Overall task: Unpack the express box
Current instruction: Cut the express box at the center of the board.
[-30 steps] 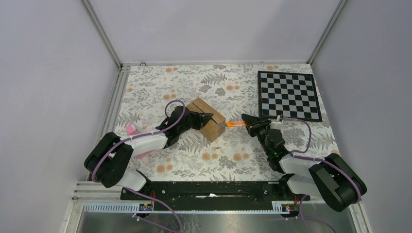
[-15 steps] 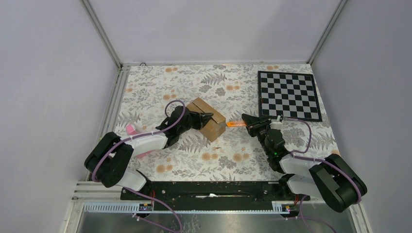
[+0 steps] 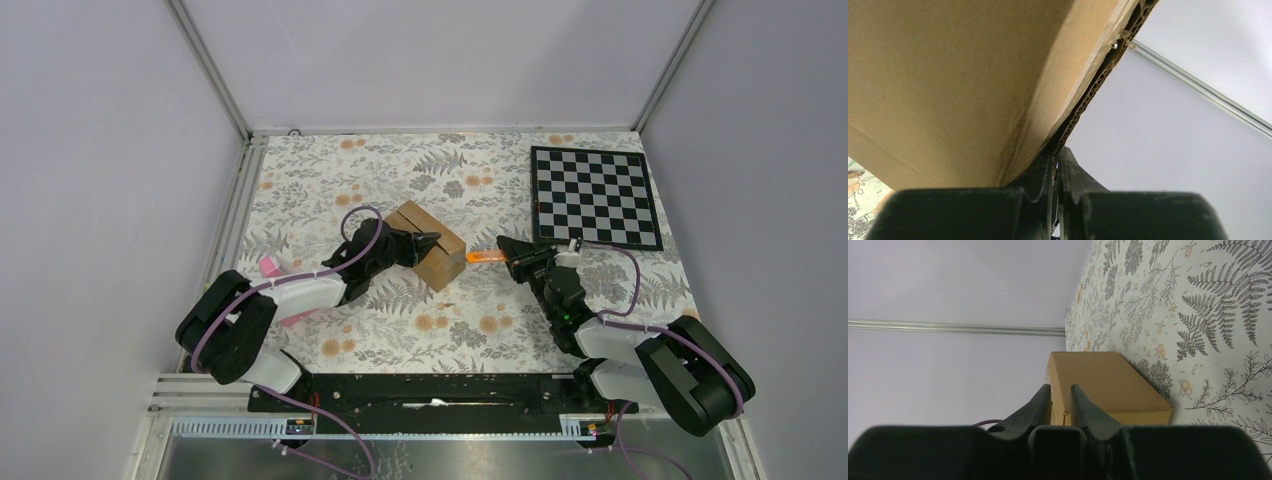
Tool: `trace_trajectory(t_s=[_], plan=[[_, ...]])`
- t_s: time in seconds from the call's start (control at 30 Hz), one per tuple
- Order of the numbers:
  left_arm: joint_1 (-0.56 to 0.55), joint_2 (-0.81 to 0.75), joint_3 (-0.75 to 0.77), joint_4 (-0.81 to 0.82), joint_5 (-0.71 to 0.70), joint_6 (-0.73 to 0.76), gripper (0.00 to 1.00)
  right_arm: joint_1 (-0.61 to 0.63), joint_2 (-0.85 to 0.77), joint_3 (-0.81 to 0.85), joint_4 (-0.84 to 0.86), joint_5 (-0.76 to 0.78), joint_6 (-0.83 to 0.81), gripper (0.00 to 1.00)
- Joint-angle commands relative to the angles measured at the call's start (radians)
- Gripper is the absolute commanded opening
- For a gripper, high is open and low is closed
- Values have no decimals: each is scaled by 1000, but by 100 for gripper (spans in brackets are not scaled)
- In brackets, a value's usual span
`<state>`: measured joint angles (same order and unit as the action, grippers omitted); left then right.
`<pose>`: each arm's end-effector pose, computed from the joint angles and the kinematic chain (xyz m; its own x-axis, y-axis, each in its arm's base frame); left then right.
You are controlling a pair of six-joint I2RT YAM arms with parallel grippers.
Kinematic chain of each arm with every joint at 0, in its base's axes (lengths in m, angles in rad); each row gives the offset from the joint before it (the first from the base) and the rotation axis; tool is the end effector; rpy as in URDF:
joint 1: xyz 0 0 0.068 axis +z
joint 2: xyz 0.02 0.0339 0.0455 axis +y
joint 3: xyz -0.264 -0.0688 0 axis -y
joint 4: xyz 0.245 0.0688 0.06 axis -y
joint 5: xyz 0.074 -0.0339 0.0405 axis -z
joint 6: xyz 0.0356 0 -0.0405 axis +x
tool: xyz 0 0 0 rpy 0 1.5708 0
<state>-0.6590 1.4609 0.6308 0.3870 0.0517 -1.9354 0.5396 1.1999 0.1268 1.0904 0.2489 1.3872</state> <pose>0.2358 -0.1849 0.1886 -0.4849 -0.8046 0.3428 -0.5479 -0.0261 -0.8361 0.1782 0.0965 0.1748 -0.2791 0.9435 -0.1783 -0.0669 0.1662 0.9838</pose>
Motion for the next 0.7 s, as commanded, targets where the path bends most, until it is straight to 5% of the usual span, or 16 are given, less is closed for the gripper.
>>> trace_trajectory(t_s=[0.0,0.67], plan=[[-8,12,-13,27,45,-59,0,13,12,10,46,45,2,0],[-16,-11,-21,-3,64,-53,0,14,-6,22,4,182,29,0]])
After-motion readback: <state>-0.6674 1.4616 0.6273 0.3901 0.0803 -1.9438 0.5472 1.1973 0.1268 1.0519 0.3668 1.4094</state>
